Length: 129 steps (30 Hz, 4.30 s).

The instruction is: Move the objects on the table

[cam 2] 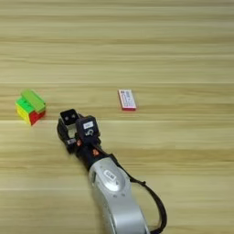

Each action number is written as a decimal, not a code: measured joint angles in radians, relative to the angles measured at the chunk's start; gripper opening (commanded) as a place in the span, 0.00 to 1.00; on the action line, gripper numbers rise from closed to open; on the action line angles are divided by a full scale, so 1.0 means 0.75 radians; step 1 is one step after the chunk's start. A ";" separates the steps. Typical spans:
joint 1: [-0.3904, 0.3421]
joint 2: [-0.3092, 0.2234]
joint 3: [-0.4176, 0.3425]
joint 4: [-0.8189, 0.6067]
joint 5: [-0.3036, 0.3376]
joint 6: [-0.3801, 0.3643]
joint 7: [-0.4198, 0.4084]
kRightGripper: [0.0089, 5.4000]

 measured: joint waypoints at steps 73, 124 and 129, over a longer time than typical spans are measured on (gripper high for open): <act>-0.750 -0.415 -0.664 1.250 0.031 -0.400 -0.144 0.99; -1.052 -0.462 -0.530 1.863 -0.083 -0.598 -0.097 0.99; -1.100 -0.461 -0.504 1.902 -0.104 -0.594 -0.089 0.99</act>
